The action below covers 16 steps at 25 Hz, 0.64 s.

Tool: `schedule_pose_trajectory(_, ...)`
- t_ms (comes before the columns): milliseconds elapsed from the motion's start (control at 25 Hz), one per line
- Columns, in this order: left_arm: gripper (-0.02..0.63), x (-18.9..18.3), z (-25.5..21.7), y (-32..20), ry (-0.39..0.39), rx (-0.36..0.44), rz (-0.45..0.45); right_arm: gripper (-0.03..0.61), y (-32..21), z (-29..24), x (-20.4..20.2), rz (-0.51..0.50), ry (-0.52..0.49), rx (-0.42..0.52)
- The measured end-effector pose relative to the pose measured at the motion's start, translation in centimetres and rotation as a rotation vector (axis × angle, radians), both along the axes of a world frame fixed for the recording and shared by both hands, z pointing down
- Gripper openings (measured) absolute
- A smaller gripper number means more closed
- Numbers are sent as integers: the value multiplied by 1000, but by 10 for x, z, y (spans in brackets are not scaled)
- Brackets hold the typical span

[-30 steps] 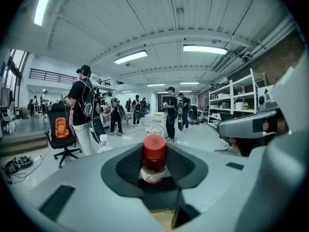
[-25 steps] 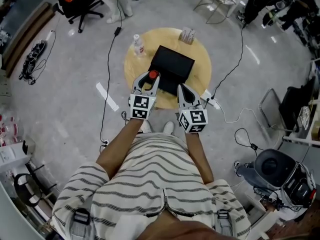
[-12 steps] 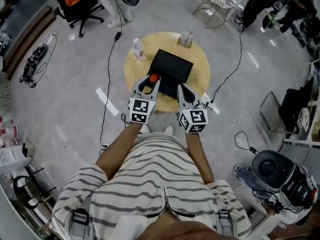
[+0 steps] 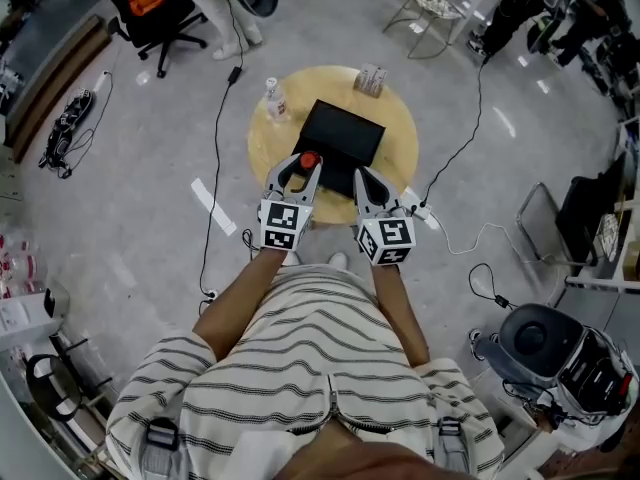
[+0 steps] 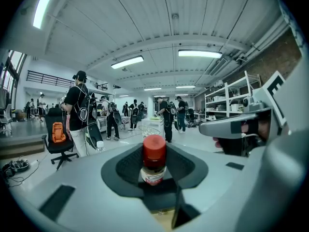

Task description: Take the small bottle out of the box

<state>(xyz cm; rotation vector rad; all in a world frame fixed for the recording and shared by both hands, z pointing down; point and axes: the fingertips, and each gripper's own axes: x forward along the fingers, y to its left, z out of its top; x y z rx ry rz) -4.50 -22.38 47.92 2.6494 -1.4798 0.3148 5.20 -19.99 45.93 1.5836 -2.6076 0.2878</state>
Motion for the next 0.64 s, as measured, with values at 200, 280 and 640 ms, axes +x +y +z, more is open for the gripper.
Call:
schedule_pose_trajectory(200,150,0,-1,4,5,4,6,11,1,2,-1,2,5,-2)
schedule_pose_trajectory(280,150,5,-1,4,6,4,6,11,0,3,3,2,6,-5)
schedule_pose_trajectory(640,150,6,-2,16,-1,21,16,11,10,5,2,6,7,4)
